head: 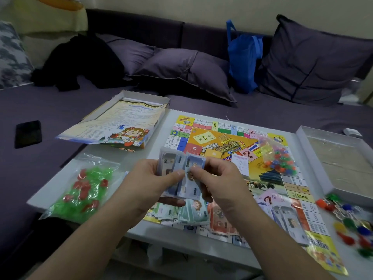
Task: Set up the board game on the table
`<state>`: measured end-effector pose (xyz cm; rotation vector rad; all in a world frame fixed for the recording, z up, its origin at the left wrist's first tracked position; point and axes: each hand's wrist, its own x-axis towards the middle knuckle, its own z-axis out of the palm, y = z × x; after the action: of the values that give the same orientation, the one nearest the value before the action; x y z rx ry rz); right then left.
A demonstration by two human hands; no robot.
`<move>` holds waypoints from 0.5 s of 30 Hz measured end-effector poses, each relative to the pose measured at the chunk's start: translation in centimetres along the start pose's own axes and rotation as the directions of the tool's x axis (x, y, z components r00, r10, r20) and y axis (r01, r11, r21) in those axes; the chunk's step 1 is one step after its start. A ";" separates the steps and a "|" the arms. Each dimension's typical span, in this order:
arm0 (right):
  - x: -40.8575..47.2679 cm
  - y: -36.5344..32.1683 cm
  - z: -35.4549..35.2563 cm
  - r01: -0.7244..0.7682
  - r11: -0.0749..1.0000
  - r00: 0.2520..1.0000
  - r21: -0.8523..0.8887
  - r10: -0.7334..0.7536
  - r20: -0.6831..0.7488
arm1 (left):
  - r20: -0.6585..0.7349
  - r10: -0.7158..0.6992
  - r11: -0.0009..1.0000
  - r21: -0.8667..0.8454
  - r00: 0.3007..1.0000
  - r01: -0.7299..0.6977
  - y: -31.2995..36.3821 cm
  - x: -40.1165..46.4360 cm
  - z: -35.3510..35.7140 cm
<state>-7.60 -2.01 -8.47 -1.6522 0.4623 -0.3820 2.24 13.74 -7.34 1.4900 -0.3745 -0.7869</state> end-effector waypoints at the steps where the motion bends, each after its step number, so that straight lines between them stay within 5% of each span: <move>1: 0.0 0.0 0.1 0.004 1.000 1.000 -0.010 -0.004 0.009 | -0.005 0.002 1.000 -0.003 1.000 -0.002 0.0 0.0 0.0; 15: 0.7 0.4 2.3 -0.038 0.999 0.998 0.016 0.037 0.050 | -0.001 -0.029 0.999 0.043 1.000 0.029 0.0 0.0 -1.6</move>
<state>-5.85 -0.43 -9.22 -1.6311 0.4514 -0.3157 3.32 14.87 -7.52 1.5390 -0.3724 -0.8065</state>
